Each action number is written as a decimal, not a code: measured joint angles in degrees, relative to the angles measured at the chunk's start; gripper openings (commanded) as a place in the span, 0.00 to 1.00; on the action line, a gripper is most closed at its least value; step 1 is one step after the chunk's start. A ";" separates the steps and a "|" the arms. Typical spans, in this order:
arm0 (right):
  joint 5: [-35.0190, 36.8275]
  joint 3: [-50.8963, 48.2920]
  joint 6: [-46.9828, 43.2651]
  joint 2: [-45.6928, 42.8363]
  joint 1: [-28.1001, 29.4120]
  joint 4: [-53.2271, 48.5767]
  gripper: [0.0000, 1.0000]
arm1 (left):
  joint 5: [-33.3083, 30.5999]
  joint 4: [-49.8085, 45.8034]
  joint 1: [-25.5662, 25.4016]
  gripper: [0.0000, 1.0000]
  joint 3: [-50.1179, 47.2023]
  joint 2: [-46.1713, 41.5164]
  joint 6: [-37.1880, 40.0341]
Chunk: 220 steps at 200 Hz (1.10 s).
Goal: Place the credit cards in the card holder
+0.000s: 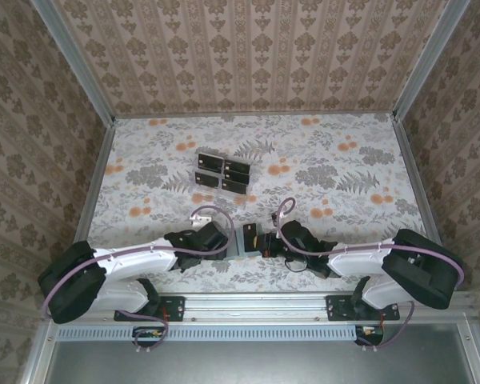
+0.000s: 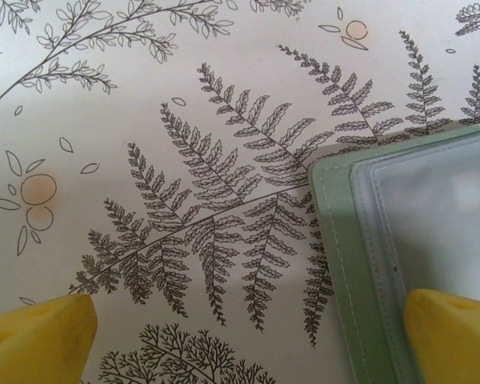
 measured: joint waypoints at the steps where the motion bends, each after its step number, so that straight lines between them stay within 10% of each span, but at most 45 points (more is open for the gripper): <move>1: 0.00 0.00 0.00 0.00 0.00 0.07 0.00 | 0.00 0.00 -0.02 1.00 0.00 0.00 -0.02; 220: -1.07 0.24 1.20 11.43 0.00 15.65 0.00 | -1.97 0.85 -1.55 1.00 -1.60 0.00 -4.50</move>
